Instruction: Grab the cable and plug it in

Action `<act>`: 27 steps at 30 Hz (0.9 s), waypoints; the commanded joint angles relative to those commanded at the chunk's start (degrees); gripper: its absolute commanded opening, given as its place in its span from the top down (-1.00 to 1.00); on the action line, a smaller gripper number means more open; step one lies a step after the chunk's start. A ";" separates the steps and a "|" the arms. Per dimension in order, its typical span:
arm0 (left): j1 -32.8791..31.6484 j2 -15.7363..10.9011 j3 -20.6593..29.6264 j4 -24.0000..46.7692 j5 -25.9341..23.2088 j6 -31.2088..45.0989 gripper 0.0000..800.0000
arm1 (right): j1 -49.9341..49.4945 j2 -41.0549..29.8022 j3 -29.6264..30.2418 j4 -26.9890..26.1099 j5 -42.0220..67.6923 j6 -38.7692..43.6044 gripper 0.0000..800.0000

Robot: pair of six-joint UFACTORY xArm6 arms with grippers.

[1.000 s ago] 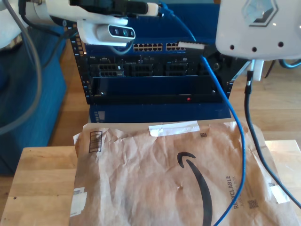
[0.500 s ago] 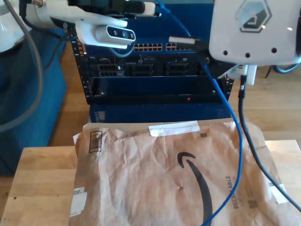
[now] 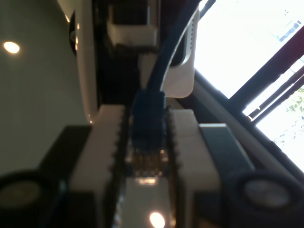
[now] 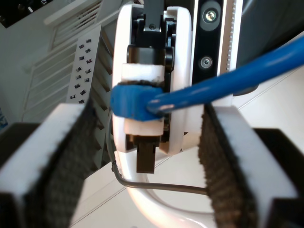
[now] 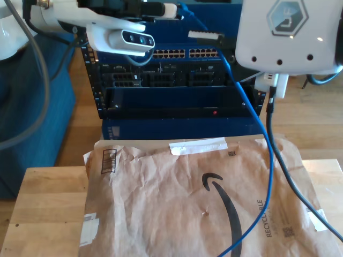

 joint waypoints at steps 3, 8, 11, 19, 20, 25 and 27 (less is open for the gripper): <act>0.00 0.00 0.00 -0.09 0.00 0.00 0.91 | 0.00 0.09 0.00 0.00 0.00 0.00 0.18; 0.00 0.00 0.09 -0.09 0.18 0.00 0.91 | 0.09 0.35 0.09 0.00 0.00 0.00 0.17; 0.00 0.00 0.18 -0.09 0.26 0.00 0.91 | 0.09 0.53 0.09 0.09 0.00 0.00 0.18; -0.09 0.00 0.26 0.00 0.62 0.09 0.91 | 0.09 0.62 0.09 0.09 0.00 0.09 0.38; -0.09 0.00 0.26 0.00 0.62 0.09 0.91 | 0.09 0.62 0.09 0.09 0.00 0.18 0.43; -0.26 0.00 0.26 0.00 0.70 0.09 0.91 | 0.18 0.70 0.09 1.67 0.00 0.09 0.53; -0.26 0.00 0.35 0.00 0.88 0.09 0.91 | 0.09 0.79 0.09 1.67 0.00 0.09 0.53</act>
